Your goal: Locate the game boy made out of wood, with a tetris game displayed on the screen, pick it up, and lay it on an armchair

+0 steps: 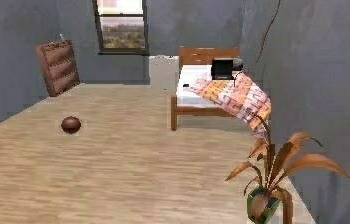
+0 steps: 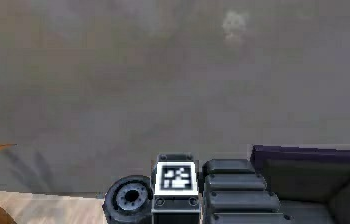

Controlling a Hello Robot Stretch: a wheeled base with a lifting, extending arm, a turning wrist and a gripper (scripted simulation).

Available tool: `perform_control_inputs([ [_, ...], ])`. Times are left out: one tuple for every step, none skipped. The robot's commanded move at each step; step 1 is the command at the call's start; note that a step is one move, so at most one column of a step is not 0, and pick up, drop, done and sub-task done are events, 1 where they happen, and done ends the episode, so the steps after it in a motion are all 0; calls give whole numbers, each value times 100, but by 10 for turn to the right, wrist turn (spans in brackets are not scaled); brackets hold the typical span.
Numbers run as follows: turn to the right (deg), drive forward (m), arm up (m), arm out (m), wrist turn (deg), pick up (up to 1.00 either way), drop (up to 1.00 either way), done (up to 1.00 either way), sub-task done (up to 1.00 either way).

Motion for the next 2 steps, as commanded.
perform_control_inputs([
  [210, 0, 0, 0, 0, 0, 0, 0, 0],
  [-450, 0, 0, 0, 0, 0, 0, 0, 0],
])
